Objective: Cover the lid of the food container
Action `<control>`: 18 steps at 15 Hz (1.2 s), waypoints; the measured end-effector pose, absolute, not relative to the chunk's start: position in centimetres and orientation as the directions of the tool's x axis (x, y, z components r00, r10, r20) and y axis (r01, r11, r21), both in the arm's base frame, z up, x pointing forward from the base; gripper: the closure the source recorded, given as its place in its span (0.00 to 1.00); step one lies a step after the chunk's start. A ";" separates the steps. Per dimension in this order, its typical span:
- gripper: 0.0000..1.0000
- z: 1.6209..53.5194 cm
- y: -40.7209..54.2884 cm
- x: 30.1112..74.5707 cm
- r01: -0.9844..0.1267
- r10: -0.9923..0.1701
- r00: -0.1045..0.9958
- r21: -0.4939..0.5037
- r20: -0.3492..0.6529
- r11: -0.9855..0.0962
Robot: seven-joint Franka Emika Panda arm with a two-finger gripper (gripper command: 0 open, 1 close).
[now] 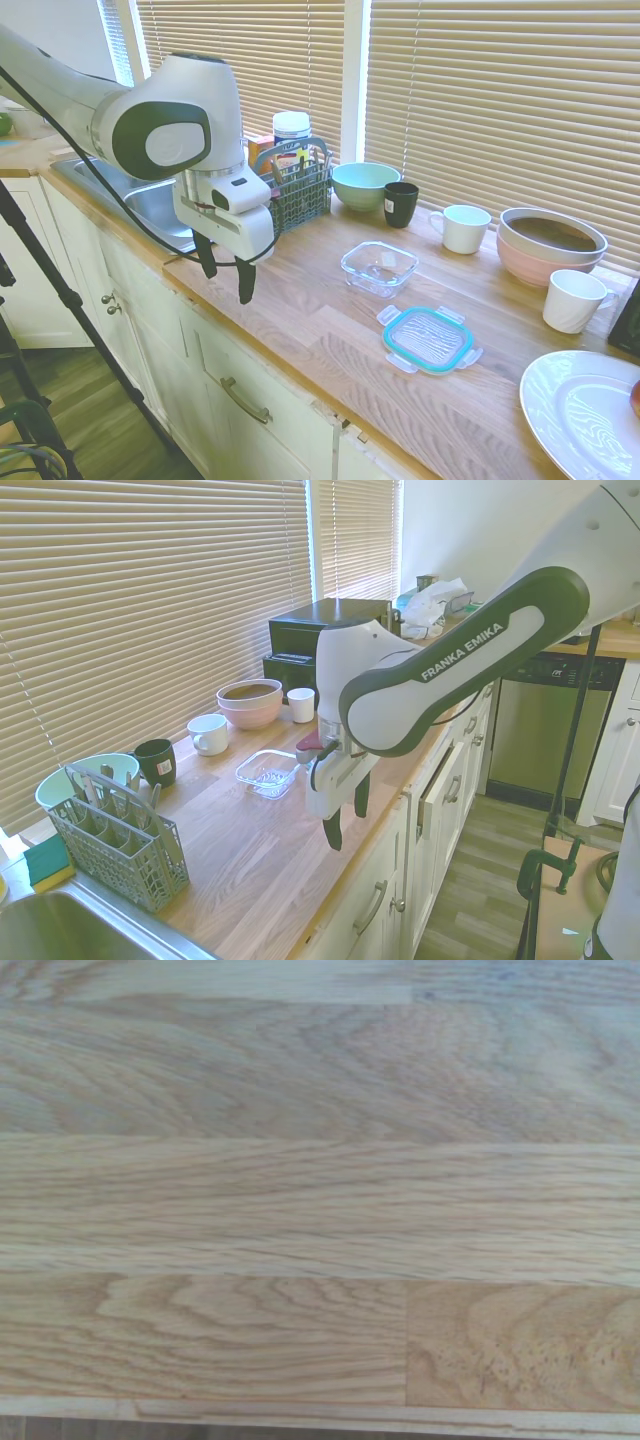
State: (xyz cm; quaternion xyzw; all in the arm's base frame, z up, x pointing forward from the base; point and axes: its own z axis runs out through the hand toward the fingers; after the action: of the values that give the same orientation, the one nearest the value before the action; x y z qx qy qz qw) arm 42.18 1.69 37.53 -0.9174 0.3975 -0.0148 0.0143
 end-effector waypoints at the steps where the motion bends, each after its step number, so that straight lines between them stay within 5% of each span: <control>1: 0.00 37.5 1.6 42.2 -0.728 -0.729 0.684 -0.036 0.017 -0.684; 18: 0.00 39.5 -20.3 48.0 -0.776 -0.783 0.622 -0.162 -0.035 -0.609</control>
State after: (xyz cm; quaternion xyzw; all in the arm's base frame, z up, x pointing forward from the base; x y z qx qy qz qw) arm 48.04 -20.32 39.47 -0.8968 0.4346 -0.0193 0.0807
